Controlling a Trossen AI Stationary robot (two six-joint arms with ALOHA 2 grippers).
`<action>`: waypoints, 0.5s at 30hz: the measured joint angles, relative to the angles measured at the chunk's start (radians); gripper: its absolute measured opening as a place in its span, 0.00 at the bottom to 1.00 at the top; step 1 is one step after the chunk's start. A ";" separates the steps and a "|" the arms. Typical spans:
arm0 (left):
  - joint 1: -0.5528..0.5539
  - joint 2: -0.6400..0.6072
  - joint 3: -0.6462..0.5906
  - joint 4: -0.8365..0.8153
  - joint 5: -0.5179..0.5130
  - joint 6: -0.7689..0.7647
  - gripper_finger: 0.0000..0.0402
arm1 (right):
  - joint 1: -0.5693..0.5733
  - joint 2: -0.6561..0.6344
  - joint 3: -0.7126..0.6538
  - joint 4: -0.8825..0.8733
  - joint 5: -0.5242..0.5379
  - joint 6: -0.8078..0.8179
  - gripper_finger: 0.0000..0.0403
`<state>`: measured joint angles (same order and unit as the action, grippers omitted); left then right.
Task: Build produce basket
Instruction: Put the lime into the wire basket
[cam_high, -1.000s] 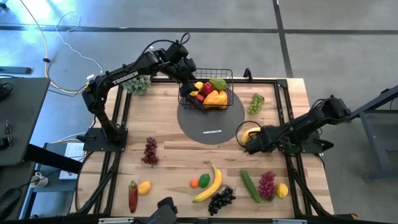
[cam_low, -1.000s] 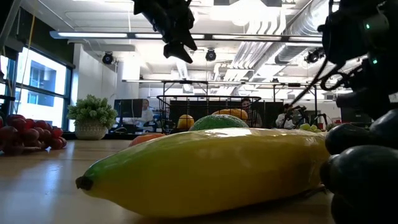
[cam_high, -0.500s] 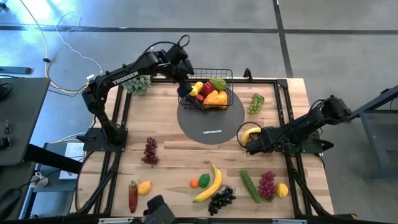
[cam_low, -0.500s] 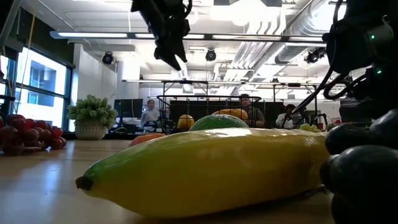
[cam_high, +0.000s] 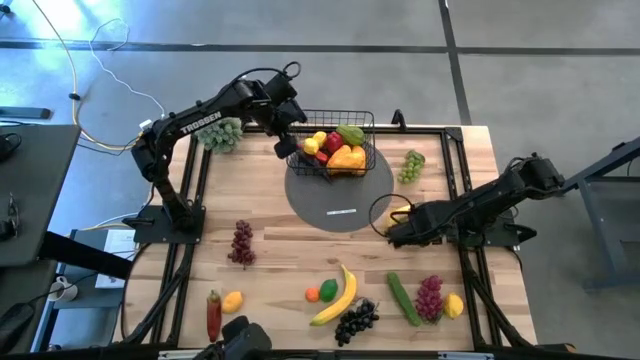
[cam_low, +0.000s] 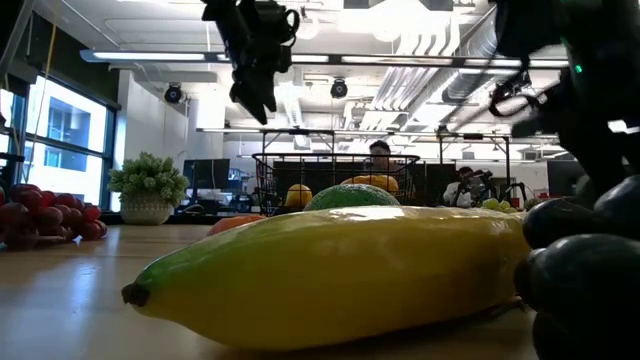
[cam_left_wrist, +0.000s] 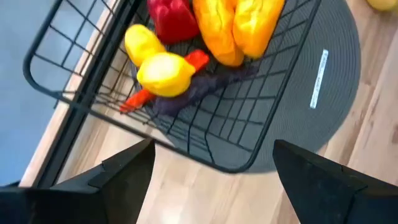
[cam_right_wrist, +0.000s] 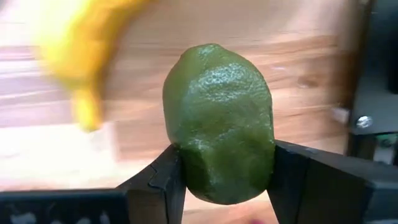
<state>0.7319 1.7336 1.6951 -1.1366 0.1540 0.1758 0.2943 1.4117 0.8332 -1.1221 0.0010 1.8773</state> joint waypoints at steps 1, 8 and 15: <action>0.008 0.000 0.000 -0.007 0.011 0.008 0.79 | 0.000 0.000 0.021 -0.005 0.009 0.000 0.36; 0.058 0.000 0.000 -0.020 0.137 0.042 0.79 | -0.038 0.000 0.158 -0.014 0.116 -0.041 0.35; 0.083 0.000 0.000 -0.019 0.184 0.070 0.79 | -0.149 0.000 0.273 0.012 0.232 -0.215 0.35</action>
<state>0.8145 1.7336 1.6951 -1.1561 0.3375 0.2457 0.1453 1.4117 1.1064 -1.1101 0.2329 1.6620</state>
